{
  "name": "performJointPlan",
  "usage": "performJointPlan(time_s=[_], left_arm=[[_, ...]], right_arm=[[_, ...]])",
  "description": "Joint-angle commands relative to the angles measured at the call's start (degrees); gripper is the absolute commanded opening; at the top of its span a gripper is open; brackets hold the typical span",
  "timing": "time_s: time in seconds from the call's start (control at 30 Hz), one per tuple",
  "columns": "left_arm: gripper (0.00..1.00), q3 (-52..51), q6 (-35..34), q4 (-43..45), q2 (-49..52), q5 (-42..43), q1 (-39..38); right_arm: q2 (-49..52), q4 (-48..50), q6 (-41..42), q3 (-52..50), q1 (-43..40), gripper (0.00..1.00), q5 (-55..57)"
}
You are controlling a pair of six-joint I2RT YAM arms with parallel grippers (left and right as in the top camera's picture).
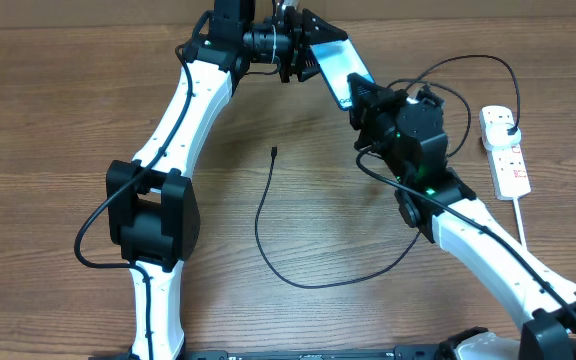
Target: Plug charger to phone and switch on socket
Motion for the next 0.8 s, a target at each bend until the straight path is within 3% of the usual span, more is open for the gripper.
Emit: performJointPlan(time_s=[0.0, 0.77], left_arm=[[0.48, 1.0, -0.5, 0.1, -0.2, -3.7, -1.1], [0.14, 1.0, -0.5, -0.1, -0.2, -6.6, -2.7]], right_arm=[[0.2, 1.6, 0.5, 1.4, 0.9, 0.04, 0.5], [0.6, 3.5, 0.5, 1.4, 1.0, 0.04, -0.1]])
